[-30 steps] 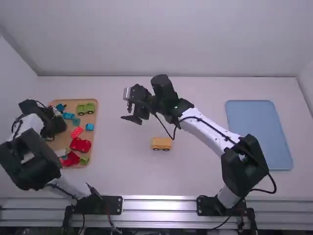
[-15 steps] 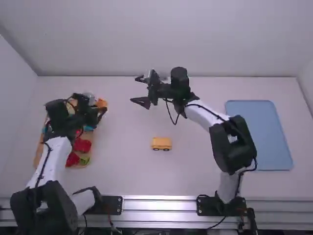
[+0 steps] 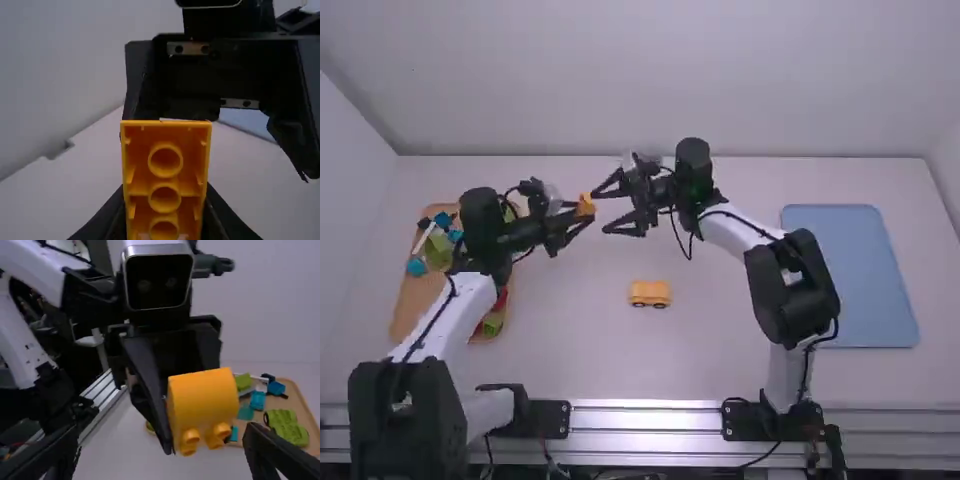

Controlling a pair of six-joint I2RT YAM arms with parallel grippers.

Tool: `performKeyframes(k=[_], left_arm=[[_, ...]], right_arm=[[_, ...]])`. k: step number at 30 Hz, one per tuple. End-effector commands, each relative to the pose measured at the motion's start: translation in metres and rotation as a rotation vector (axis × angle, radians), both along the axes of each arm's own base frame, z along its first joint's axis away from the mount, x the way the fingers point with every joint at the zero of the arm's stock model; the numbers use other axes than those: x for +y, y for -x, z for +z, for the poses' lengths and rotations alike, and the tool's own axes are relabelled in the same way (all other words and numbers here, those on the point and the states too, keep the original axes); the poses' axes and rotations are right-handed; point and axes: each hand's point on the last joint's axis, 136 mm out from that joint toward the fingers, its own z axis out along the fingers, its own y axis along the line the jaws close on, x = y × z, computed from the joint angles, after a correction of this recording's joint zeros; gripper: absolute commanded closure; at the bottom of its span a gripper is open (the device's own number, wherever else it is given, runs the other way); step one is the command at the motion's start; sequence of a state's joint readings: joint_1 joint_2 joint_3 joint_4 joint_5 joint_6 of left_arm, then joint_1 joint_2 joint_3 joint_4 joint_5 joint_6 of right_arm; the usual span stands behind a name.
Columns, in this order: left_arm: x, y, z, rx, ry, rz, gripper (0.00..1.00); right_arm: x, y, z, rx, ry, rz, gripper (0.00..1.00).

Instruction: Assemble lego blocks to make yellow taxi

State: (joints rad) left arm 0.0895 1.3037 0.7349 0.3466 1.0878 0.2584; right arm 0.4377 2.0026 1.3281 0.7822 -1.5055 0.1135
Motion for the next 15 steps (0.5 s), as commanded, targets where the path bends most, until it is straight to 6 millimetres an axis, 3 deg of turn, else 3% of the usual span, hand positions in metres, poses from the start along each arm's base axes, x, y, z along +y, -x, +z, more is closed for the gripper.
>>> performKeyframes(k=[1, 10, 13, 15], left_arm=[[-0.012, 0.016, 0.001, 0.002, 0.046, -0.139, 0.95], [-0.015, 0.018, -0.005, 0.010, 0.071, -0.200, 0.97], [-0.016, 0.017, -0.006, 0.011, 0.068, -0.196, 0.98], [-0.014, 0.016, -0.005, 0.010, 0.069, -0.192, 0.98]], right_arm=[[-0.003, 0.008, 0.005, 0.000, 0.000, 0.051, 0.15], [0.009, 0.017, 0.008, -0.012, -0.006, 0.065, 0.25], [0.011, 0.012, 0.009, -0.015, -0.010, 0.034, 0.37], [0.011, 0.010, 0.009, -0.012, -0.009, 0.022, 0.40]])
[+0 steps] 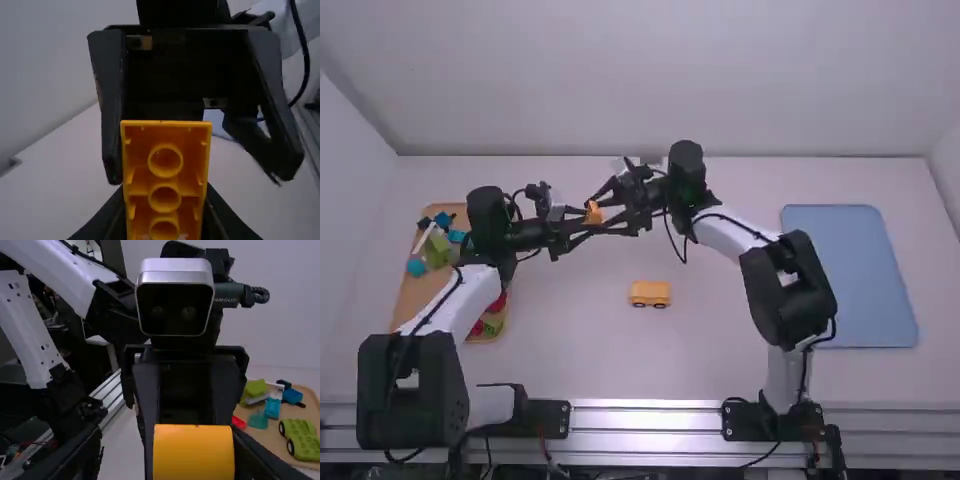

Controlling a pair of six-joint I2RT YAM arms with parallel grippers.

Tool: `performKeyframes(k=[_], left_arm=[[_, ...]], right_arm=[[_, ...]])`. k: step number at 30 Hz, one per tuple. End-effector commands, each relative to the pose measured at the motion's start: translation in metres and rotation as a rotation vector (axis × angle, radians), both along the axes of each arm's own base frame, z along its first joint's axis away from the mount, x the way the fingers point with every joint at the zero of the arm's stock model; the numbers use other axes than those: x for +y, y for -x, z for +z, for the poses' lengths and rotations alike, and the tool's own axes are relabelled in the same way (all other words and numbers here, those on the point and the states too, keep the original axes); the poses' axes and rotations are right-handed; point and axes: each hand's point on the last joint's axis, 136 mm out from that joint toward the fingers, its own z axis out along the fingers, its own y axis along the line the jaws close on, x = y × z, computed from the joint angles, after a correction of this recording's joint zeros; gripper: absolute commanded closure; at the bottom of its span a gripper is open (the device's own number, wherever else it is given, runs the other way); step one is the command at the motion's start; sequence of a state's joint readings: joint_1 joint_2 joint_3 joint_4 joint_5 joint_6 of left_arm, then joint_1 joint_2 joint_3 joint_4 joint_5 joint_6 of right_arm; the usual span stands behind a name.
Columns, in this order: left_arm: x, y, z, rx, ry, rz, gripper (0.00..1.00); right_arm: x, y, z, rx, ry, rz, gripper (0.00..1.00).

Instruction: Assemble lego blocks to make yellow taxi

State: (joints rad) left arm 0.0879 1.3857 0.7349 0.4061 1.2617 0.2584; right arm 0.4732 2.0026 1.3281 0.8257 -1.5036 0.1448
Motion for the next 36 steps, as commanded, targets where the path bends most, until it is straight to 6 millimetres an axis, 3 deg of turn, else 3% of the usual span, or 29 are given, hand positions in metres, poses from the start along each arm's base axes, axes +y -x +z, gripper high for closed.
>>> performKeyframes(k=[1, 10, 12, 16, 18, 21, 24, 25, 27, 29, 30, 34, 36], left_arm=[[-0.001, 0.004, 0.003, -0.009, 0.010, -0.027, 0.98], [-0.003, 0.004, 0.006, -0.024, 0.010, -0.033, 0.94], [-0.004, 0.004, 0.006, -0.027, 0.010, -0.035, 0.85], [-0.002, 0.004, 0.005, -0.020, 0.010, -0.028, 0.01], [-0.003, 0.004, 0.004, -0.011, 0.010, -0.031, 0.01], [0.004, -0.007, -0.009, 0.055, -0.015, 0.058, 0.01], [0.023, -0.028, -0.047, 0.211, -0.119, 0.280, 0.01], [0.026, -0.029, -0.052, 0.228, -0.133, 0.304, 0.01], [0.047, -0.039, -0.082, 0.373, -0.212, 0.502, 0.01], [0.060, -0.045, -0.094, 0.445, -0.232, 0.618, 0.01], [0.073, -0.049, -0.105, 0.498, -0.255, 0.731, 0.01], [0.078, -0.055, -0.106, 0.478, -0.285, 0.803, 0.01], [0.082, -0.062, -0.100, 0.436, -0.290, 0.841, 0.01]], right_arm=[[-0.001, -0.002, 0.006, -0.004, -0.003, -0.011, 0.41], [0.000, -0.002, 0.006, -0.009, -0.006, -0.010, 0.76], [0.000, -0.002, 0.006, -0.009, -0.006, -0.011, 0.82], [0.002, -0.008, 0.006, -0.007, -0.007, -0.049, 0.83], [0.002, -0.018, 0.007, -0.004, -0.009, -0.100, 0.83], [-0.002, -0.054, 0.009, 0.060, -0.001, -0.283, 0.91], [-0.016, -0.088, 0.012, 0.100, 0.003, -0.453, 0.93], [-0.018, -0.091, 0.012, 0.105, 0.007, -0.473, 0.93], [-0.028, -0.118, 0.001, 0.126, 0.073, -0.657, 0.94], [-0.033, -0.129, -0.007, 0.120, 0.129, -0.761, 0.94], [-0.041, -0.139, -0.021, 0.100, 0.234, -0.904, 0.94], [-0.064, -0.135, -0.050, 0.031, 0.524, -1.168, 0.97], [-0.071, -0.125, -0.061, 0.021, 0.625, -1.206, 0.98]])
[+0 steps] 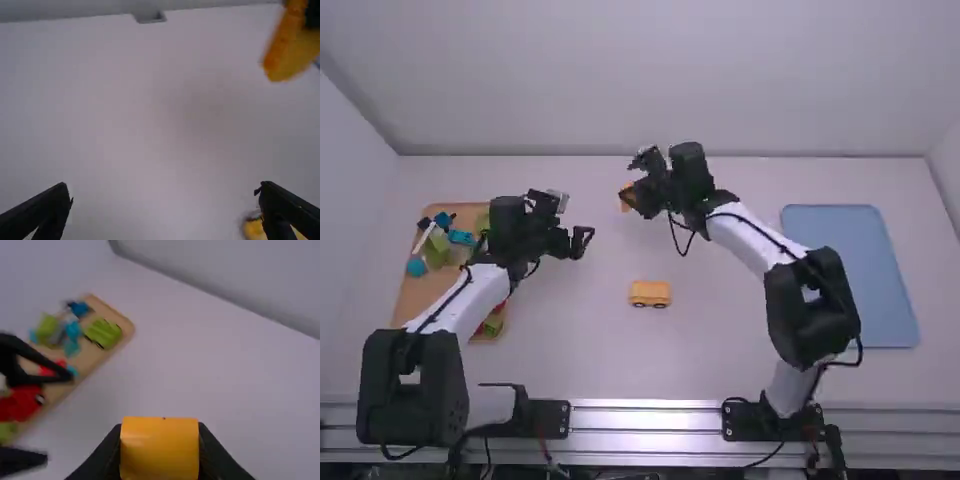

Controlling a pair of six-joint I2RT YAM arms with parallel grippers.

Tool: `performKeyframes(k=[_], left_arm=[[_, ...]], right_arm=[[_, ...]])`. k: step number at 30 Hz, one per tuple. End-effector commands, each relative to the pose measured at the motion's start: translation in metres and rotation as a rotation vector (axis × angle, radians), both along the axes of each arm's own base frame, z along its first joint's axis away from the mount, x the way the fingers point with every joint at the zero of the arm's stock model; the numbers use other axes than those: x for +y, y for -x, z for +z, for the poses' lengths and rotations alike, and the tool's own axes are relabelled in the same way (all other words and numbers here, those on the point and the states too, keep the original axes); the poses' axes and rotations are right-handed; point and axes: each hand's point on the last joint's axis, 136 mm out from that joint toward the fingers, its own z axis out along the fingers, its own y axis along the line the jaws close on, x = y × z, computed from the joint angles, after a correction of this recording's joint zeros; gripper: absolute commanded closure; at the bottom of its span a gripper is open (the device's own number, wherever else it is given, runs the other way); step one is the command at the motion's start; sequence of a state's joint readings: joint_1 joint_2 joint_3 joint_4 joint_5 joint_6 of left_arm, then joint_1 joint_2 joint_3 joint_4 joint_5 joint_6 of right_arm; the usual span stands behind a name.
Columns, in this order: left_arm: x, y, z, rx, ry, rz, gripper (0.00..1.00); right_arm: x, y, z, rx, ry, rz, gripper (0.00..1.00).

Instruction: Assemble lego blocks to make yellow taxi

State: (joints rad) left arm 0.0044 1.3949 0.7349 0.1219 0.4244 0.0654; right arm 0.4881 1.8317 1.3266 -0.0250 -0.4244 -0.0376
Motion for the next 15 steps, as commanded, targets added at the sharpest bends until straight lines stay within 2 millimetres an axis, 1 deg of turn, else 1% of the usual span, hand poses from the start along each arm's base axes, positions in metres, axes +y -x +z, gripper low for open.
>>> performKeyframes(k=[1, 2, 3, 4, 5, 6, 7, 8, 9, 10, 11, 13, 14, 15], left_arm=[[0.025, -0.013, 0.005, -0.027, -0.073, 0.161, 0.01], [0.034, -0.015, 0.014, -0.048, -0.081, 0.213, 0.01], [0.036, -0.015, 0.018, -0.056, -0.083, 0.228, 0.01], [0.042, -0.015, 0.035, -0.091, -0.096, 0.272, 0.01], [0.046, -0.012, 0.047, -0.114, -0.108, 0.289, 0.01], [0.051, -0.008, 0.064, -0.145, -0.116, 0.313, 0.01], [0.051, -0.007, 0.067, -0.150, -0.117, 0.317, 0.01], [0.058, -0.001, 0.083, -0.181, -0.126, 0.348, 0.00], [0.068, 0.011, 0.104, -0.226, -0.135, 0.396, 0.01], [0.074, 0.020, 0.118, -0.253, -0.126, 0.442, 0.01], [0.078, 0.025, 0.124, -0.265, -0.121, 0.467, 0.01], [0.093, 0.051, 0.147, -0.309, -0.093, 0.582, 0.01], [0.097, 0.062, 0.154, -0.325, -0.089, 0.609, 0.01], [0.099, 0.069, 0.158, -0.333, -0.090, 0.620, 0.01]], right_arm=[[-0.025, -0.006, 0.012, -0.136, 0.218, -0.141, 0.98], [-0.026, 0.001, 0.005, -0.106, 0.246, -0.129, 0.98], [-0.026, 0.004, 0.002, -0.094, 0.255, -0.124, 0.98], [-0.027, 0.015, -0.010, -0.045, 0.290, -0.105, 0.98], [-0.028, 0.021, -0.016, -0.020, 0.310, -0.095, 0.98], [-0.028, 0.028, -0.021, -0.002, 0.332, -0.078, 0.98], [-0.028, 0.030, -0.023, 0.003, 0.340, -0.070, 0.99], [-0.027, 0.035, -0.025, 0.005, 0.359, -0.047, 0.99], [-0.021, 0.041, -0.026, -0.007, 0.372, -0.014, 0.99], [-0.014, 0.045, -0.026, -0.026, 0.379, 0.015, 0.98], [-0.011, 0.047, -0.025, -0.034, 0.378, 0.024, 0.98], [0.003, 0.054, -0.020, -0.066, 0.378, 0.068, 0.99], [0.007, 0.058, -0.019, -0.073, 0.385, 0.090, 0.99], [0.011, 0.062, -0.018, -0.076, 0.392, 0.114, 0.99]])
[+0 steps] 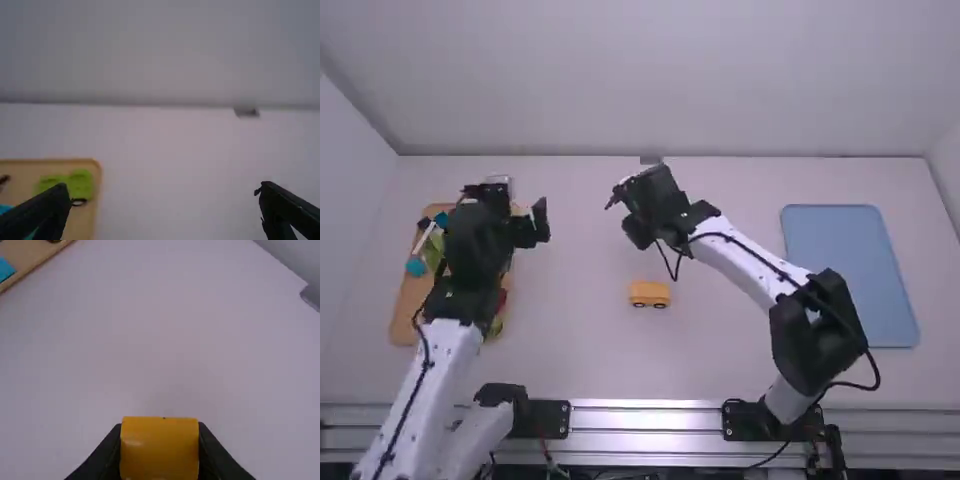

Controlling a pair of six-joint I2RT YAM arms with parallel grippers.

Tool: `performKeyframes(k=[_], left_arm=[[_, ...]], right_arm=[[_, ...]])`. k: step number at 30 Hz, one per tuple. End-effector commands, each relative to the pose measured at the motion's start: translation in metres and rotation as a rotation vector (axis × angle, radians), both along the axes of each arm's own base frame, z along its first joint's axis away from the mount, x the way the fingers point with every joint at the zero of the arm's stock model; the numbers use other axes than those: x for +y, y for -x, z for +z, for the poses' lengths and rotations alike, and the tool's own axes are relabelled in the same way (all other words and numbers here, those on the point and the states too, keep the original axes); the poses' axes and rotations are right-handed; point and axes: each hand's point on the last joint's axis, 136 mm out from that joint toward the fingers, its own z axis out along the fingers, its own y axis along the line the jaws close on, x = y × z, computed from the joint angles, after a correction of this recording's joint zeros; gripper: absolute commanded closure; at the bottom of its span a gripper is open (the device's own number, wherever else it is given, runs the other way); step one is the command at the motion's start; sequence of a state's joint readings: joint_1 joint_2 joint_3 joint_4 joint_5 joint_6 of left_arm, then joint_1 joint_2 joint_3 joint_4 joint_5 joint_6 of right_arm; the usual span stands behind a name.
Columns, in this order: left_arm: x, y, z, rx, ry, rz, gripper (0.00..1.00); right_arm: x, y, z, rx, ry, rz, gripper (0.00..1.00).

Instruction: Assemble lego blocks to make yellow taxi

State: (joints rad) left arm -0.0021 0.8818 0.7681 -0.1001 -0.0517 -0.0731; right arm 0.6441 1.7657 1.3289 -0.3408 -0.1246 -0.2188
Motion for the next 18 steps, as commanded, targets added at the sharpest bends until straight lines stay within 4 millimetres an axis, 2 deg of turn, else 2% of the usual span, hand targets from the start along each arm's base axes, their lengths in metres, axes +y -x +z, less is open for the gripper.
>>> performKeyframes(k=[1, 2, 5, 9, 11, 15, 16, 18], left_arm=[[0.023, 0.023, 0.021, -0.060, 0.015, 0.142, 0.01], [0.024, 0.034, 0.024, -0.073, 0.012, 0.142, 0.01], [0.024, 0.051, 0.027, -0.098, 0.014, 0.142, 0.01], [0.037, 0.070, 0.024, -0.126, -0.004, 0.219, 0.01], [0.044, 0.075, 0.021, -0.145, -0.011, 0.263, 0.01], [0.048, 0.077, 0.017, -0.165, -0.016, 0.289, 0.01], [0.048, 0.075, 0.016, -0.174, -0.014, 0.289, 0.01], [0.048, 0.073, 0.015, -0.184, -0.013, 0.288, 0.01]], right_arm=[[0.019, 0.009, 0.015, -0.044, 0.012, 0.099, 0.99], [0.030, 0.014, 0.013, -0.035, 0.022, 0.147, 0.99], [0.051, 0.020, 0.001, -0.020, 0.073, 0.247, 1.00], [0.078, 0.042, -0.028, 0.050, 0.196, 0.402, 1.00], [0.089, 0.055, -0.046, 0.091, 0.275, 0.462, 1.00], [0.095, 0.064, -0.072, 0.147, 0.385, 0.502, 1.00], [0.099, 0.071, -0.084, 0.176, 0.432, 0.527, 1.00], [0.102, 0.077, -0.090, 0.198, 0.455, 0.546, 1.00]])
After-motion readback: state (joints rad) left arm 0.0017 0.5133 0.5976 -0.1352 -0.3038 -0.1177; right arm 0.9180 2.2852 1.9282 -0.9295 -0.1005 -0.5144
